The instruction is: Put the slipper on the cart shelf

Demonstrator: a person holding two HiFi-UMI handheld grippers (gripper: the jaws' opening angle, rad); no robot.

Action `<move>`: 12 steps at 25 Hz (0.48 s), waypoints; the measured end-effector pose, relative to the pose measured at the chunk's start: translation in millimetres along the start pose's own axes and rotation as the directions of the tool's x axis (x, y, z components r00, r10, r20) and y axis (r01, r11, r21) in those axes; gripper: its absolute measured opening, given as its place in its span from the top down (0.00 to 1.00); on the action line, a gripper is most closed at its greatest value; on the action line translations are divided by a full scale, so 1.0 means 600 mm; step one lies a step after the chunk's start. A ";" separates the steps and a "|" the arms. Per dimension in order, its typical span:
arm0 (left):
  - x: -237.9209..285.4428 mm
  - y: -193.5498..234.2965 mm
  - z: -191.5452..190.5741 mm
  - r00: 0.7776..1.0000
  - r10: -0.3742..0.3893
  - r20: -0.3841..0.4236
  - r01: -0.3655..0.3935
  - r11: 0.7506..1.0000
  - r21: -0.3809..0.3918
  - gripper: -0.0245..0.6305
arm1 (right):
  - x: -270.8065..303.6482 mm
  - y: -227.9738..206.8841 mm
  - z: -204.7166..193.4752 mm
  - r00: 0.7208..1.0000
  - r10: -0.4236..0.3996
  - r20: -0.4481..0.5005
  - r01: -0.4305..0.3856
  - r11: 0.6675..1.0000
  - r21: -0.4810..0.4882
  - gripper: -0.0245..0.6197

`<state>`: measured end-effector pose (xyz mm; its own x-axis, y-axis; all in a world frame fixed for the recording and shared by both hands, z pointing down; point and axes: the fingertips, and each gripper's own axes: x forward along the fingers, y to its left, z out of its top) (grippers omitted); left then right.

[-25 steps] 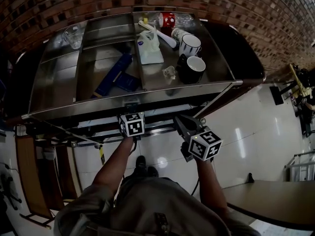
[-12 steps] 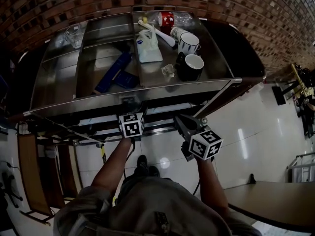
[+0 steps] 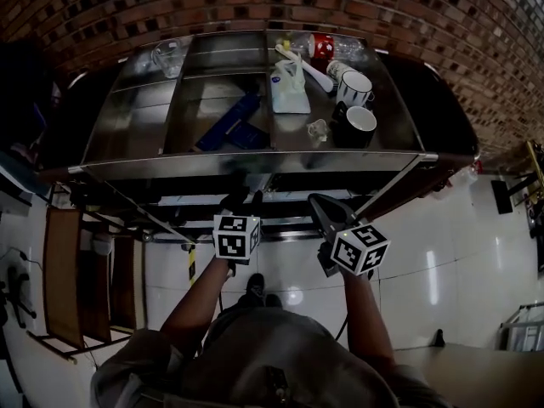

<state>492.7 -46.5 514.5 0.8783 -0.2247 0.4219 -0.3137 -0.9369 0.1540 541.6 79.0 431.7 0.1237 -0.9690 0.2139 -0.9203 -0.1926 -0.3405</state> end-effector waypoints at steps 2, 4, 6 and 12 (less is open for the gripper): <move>-0.016 -0.009 0.011 1.000 -0.018 0.016 0.018 1.000 -0.018 0.81 | 0.006 0.008 0.002 1.000 0.022 0.001 -0.022 1.000 -0.007 0.96; -0.031 -0.016 0.020 0.999 -0.033 0.027 0.034 0.999 -0.042 0.85 | 0.011 0.016 0.005 0.999 0.044 0.002 -0.044 0.999 -0.014 0.96; -0.045 -0.020 0.028 0.999 -0.039 0.032 0.040 0.998 -0.050 0.93 | 0.018 0.026 0.009 0.998 0.070 0.001 -0.070 0.997 -0.023 0.96; -0.091 -0.046 0.051 0.994 -0.088 0.061 0.088 0.996 -0.011 0.95 | 0.034 0.062 0.004 0.991 0.132 -0.020 -0.134 0.987 -0.085 0.96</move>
<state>464.5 -16.4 460.2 0.9228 -0.1577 0.3517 -0.2388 -0.9501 0.2006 510.9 51.6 421.3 -0.0066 -0.9827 0.1849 -0.9568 -0.0475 -0.2868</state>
